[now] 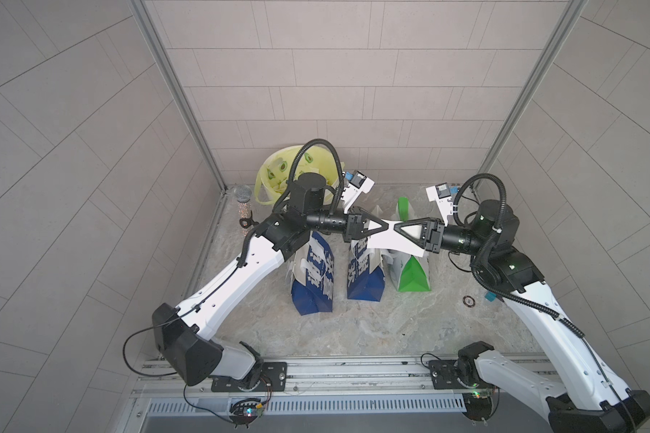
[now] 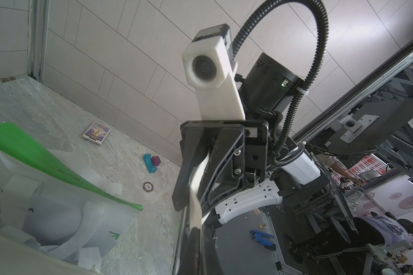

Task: Shred takeout receipts and throw away
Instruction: Shred the takeout receipt.

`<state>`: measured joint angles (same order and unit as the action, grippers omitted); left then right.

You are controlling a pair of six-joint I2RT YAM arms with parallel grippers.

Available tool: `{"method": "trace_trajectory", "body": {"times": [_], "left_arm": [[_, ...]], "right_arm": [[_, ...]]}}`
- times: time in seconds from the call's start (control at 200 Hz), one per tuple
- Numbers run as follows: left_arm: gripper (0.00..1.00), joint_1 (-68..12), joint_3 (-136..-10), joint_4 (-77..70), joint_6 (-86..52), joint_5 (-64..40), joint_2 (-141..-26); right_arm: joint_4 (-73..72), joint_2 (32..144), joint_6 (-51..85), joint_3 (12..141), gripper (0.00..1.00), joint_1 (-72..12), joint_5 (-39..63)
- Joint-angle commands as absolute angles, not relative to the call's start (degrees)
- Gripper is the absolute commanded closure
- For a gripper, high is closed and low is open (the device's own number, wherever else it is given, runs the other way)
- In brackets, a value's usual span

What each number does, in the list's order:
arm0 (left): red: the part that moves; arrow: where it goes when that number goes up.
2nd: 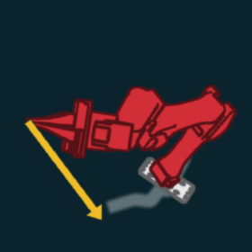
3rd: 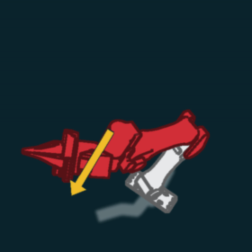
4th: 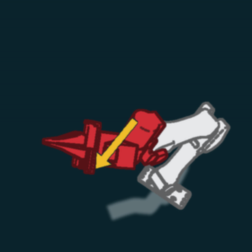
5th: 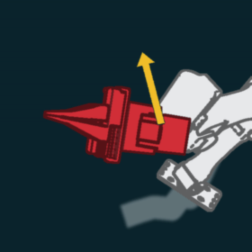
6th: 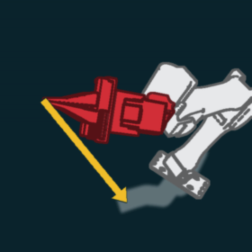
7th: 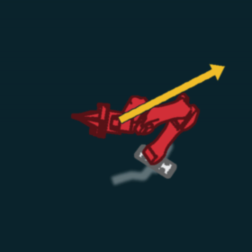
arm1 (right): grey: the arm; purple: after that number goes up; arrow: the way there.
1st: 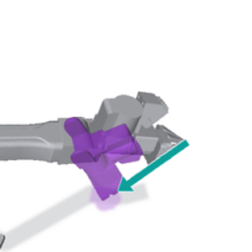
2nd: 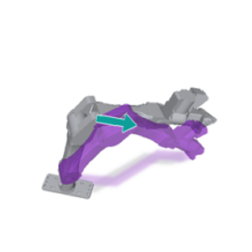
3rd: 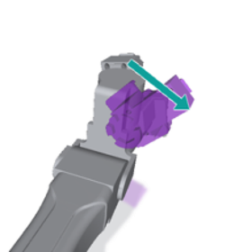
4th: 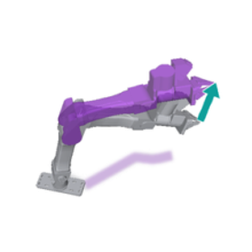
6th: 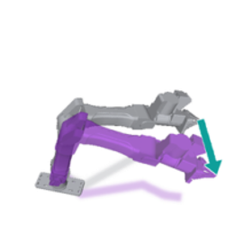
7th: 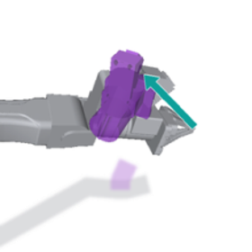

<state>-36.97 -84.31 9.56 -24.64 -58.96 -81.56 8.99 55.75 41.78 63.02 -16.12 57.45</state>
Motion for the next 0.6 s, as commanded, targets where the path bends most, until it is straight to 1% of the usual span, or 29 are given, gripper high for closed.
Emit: {"method": "trace_trajectory", "body": {"times": [0.0,0.03,0.05,0.105,0.15,0.195,0.305,0.345,0.385,0.425,0.53,0.595], "left_arm": [[0.98,-36.8,-86.4,8.3,-25.5,-59.6,-82.0],[0.88,-36.8,-86.4,8.0,-26.2,-59.1,-82.1],[0.84,-36.8,-86.4,7.8,-26.7,-58.8,-82.2],[0.78,-36.9,-86.5,6.7,-28.4,-58.7,-82.6],[0.78,-36.9,-86.6,6.0,-29.7,-58.2,-82.8],[0.81,-36.9,-86.7,5.6,-30.9,-57.5,-83.1],[0.82,-37.0,-86.6,4.4,-32.8,-56.6,-83.4],[0.84,-36.9,-86.7,4.3,-33.2,-56.1,-83.4],[0.90,-37.0,-86.6,4.2,-33.4,-55.5,-83.4],[1.00,-37.0,-86.7,4.2,-33.9,-54.9,-83.5],[1.00,-37.0,-86.8,4.2,-35.6,-53.6,-83.9],[1.00,-37.1,-86.8,4.1,-37.9,-51.8,-84.1]], "right_arm": [[6.4,54.0,41.4,62.8,0.99,-16.5,57.4],[6.8,53.8,40.9,62.9,1.00,-16.5,57.1],[7.0,53.7,40.5,62.9,1.00,-16.5,56.8],[8.1,53.5,39.2,63.1,1.00,-16.6,55.9],[8.8,53.4,38.4,63.3,1.00,-16.7,55.5],[9.1,53.3,37.8,63.3,1.00,-16.8,55.3],[9.5,53.6,37.2,63.4,1.00,-17.2,55.2],[9.7,53.7,36.9,63.4,1.00,-17.4,55.2],[9.9,53.7,36.6,63.5,1.00,-17.6,55.1],[10.4,53.7,36.1,63.7,1.00,-17.8,55.0],[12.0,53.6,34.0,64.6,1.00,-18.1,54.0],[15.5,53.6,29.8,66.4,1.00,-18.3,51.8]]}}
